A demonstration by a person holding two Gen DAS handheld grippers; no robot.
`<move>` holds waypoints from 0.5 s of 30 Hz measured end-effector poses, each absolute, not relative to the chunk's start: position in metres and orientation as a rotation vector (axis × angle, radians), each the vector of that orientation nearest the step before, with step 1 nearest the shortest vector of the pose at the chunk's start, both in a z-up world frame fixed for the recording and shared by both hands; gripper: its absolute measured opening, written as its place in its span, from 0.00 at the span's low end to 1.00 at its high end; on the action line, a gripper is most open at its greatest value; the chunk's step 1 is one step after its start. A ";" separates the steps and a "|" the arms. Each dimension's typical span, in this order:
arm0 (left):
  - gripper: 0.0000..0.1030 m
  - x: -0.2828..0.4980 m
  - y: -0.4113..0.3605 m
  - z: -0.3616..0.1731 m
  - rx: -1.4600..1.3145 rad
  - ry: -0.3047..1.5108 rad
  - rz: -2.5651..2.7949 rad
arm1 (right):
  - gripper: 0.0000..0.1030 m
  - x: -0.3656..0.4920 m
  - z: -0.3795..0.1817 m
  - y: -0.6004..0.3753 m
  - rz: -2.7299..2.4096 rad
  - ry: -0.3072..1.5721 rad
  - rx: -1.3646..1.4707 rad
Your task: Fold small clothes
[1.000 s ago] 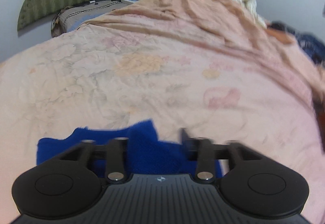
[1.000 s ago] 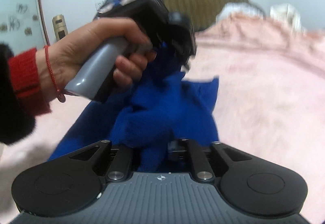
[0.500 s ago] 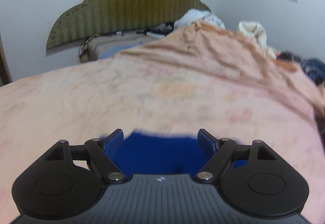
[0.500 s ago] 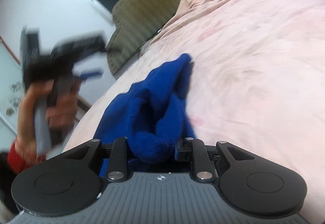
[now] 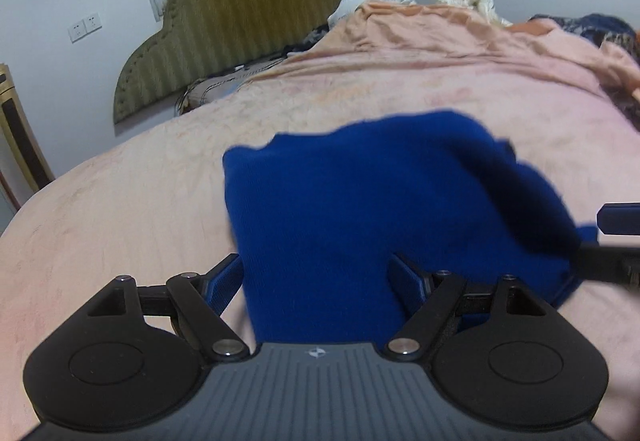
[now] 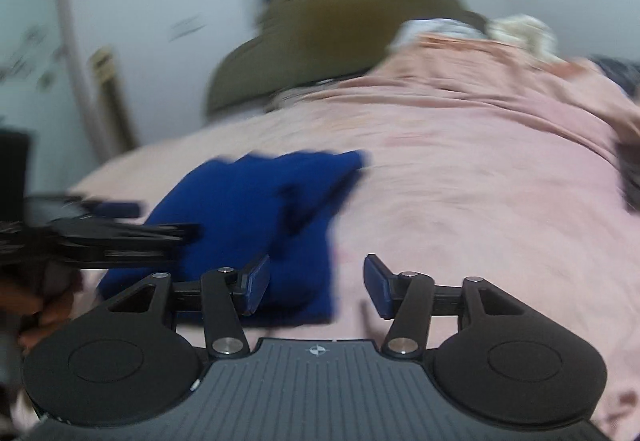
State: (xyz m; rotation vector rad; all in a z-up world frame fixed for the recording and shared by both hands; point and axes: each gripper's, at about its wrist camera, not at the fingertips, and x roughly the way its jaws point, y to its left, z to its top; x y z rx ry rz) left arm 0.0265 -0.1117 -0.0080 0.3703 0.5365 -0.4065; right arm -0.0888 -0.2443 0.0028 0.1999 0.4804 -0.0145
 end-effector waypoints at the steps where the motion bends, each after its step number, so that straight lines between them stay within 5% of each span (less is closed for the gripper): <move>1: 0.78 0.026 -0.111 -0.010 0.367 0.530 -0.406 | 0.50 -0.086 0.002 -0.234 0.007 0.493 0.146; 3: 0.79 0.027 -0.108 -0.012 0.357 0.526 -0.409 | 0.38 -0.084 0.001 -0.214 -0.016 0.509 0.007; 6: 0.79 0.028 -0.107 -0.016 0.350 0.530 -0.413 | 0.05 -0.085 -0.005 -0.195 -0.103 0.539 -0.182; 15: 0.79 0.031 -0.105 -0.019 0.328 0.532 -0.426 | 0.05 -0.102 0.019 -0.234 -0.269 0.474 -0.158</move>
